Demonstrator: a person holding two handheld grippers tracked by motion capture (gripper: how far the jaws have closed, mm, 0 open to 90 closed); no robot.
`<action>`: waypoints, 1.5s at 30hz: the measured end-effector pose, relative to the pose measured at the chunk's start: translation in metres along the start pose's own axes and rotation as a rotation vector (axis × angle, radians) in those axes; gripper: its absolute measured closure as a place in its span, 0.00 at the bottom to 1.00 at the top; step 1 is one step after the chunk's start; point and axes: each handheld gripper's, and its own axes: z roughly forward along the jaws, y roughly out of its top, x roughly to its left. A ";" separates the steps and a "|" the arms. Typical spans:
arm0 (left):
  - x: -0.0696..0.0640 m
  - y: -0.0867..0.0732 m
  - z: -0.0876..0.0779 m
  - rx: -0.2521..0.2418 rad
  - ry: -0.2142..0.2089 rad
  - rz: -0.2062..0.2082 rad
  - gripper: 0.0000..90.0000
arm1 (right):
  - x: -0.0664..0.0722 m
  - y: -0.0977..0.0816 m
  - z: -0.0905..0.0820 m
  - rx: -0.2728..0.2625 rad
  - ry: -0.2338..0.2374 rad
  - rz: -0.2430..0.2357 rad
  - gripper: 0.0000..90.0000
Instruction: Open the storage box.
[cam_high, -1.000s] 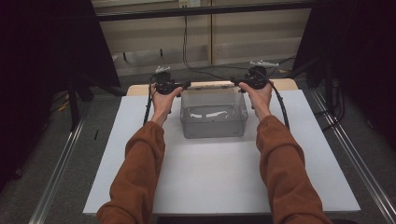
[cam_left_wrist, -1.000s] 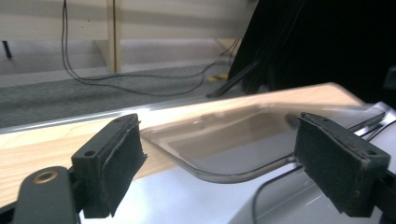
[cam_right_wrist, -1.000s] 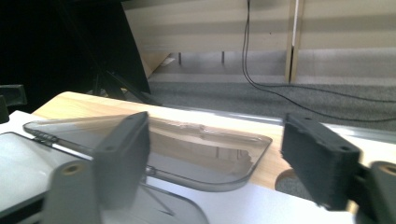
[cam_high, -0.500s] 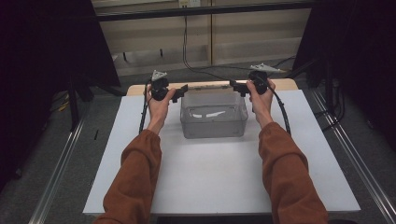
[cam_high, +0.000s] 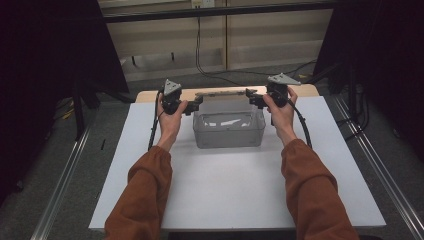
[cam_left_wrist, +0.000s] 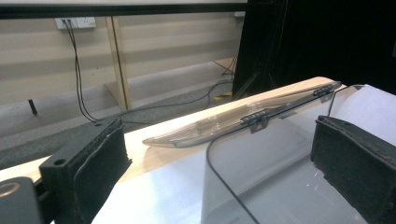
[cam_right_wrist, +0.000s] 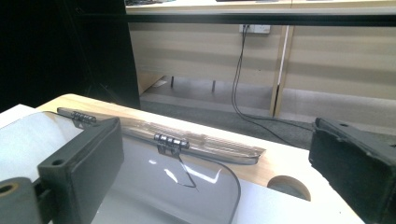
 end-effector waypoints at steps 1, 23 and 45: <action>-0.001 0.000 -0.001 -0.001 0.001 0.007 0.04 | 0.001 0.000 -0.002 0.000 -0.006 -0.010 0.03; -0.012 -0.018 -0.025 -0.040 -0.011 0.016 0.04 | 0.017 -0.018 -0.029 -0.042 -0.051 -0.086 0.01; -0.025 -0.040 -0.065 -0.069 -0.011 0.067 0.07 | 0.033 -0.031 -0.055 -0.080 -0.045 -0.107 0.01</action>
